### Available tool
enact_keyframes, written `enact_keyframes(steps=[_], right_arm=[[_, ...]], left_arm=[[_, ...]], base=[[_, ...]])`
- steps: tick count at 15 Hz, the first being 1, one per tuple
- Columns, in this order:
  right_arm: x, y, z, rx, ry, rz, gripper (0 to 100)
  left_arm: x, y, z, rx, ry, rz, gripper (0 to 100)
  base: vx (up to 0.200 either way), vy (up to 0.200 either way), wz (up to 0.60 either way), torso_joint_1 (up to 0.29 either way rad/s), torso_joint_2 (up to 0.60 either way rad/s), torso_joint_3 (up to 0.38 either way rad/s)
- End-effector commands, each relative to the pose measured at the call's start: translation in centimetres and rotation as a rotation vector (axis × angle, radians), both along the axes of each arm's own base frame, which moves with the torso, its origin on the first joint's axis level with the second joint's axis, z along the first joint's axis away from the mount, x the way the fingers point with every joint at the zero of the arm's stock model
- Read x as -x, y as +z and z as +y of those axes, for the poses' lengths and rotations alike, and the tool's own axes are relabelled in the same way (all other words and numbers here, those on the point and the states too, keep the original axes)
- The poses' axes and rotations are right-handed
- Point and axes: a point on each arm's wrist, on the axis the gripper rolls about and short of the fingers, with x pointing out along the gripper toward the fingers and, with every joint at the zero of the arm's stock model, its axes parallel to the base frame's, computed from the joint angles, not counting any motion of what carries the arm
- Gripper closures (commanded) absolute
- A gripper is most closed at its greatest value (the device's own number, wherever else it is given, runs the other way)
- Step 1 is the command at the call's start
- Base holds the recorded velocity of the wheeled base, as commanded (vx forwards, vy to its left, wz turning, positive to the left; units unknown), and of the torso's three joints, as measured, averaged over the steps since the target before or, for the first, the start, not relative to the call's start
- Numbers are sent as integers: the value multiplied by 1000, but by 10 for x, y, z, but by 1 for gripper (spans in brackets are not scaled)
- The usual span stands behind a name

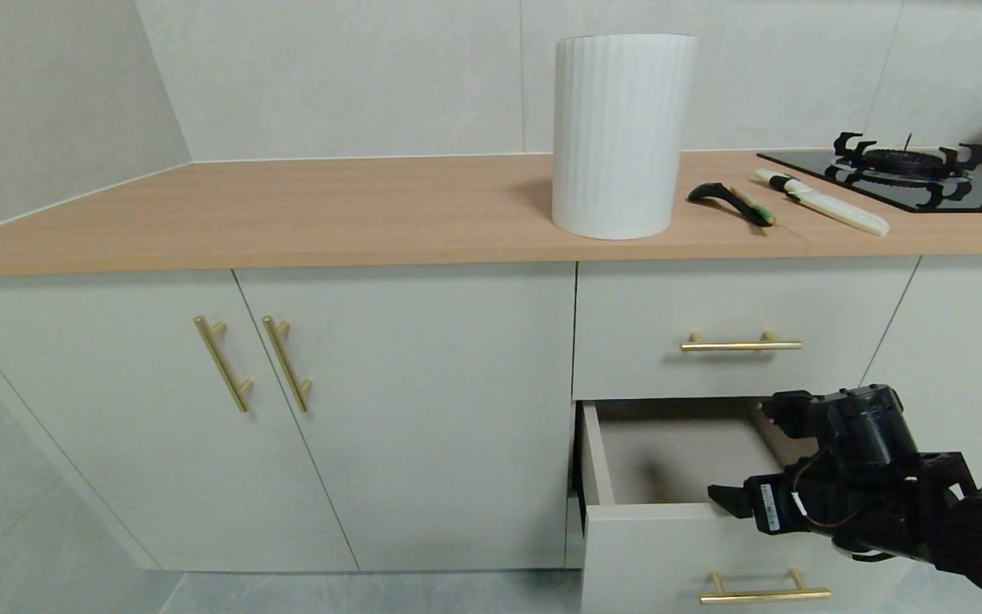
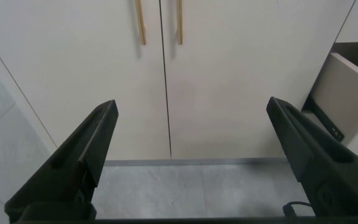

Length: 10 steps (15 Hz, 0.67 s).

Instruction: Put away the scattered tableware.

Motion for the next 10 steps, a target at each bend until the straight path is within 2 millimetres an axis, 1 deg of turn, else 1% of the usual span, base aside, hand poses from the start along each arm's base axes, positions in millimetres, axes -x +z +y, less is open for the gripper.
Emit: enact_keyframes(steps=[1,5,7,10], right_arm=[[3,2,0,4,4,12,0],[8,6,-1,12,14,32,0],[14,10,-1,22,24,56,0],[22,10,-2,73,69,101,0]], left_arm=[[0,0,0,0,0,0,0],[0,0,0,0,0,0,0],[0,0,0,0,0,0,0],[0,0,0,0,0,0,0]], base=[[0,0,0,0,0,0],[0,0,0,0,0,0],[0,0,0,0,0,0],[0,0,0,0,0,0]])
